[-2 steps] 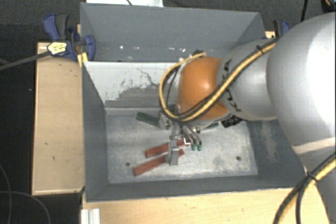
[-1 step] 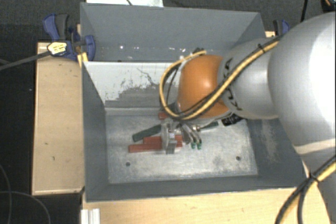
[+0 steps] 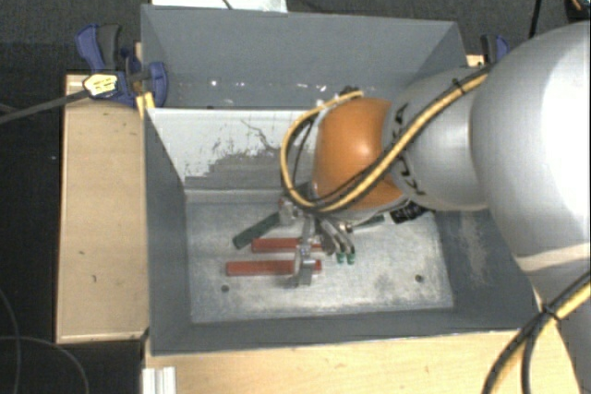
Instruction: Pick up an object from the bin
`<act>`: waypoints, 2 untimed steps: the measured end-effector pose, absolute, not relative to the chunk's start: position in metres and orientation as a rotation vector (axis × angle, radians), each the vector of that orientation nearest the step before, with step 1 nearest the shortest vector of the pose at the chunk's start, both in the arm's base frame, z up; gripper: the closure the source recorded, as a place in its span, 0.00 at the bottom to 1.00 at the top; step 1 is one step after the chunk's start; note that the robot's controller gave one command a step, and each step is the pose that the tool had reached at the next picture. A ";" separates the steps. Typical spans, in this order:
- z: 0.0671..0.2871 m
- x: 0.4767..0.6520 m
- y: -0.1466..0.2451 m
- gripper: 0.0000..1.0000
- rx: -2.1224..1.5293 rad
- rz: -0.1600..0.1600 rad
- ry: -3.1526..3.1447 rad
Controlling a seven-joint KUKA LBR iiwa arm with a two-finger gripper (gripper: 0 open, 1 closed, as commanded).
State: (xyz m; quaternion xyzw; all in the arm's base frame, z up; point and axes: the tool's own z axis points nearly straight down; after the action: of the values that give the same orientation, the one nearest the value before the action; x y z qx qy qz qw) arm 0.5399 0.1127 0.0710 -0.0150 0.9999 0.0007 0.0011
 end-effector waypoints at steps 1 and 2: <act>0.074 0.542 0.113 1.00 -0.043 0.004 3.134; 0.228 0.533 0.135 1.00 -0.055 0.006 3.130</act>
Offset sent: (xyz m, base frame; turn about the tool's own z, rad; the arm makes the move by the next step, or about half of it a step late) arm 0.0000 0.0000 0.0000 0.0000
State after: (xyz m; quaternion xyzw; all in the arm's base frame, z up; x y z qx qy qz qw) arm 0.5329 0.1348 0.2283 -0.0174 0.9998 0.0018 0.0055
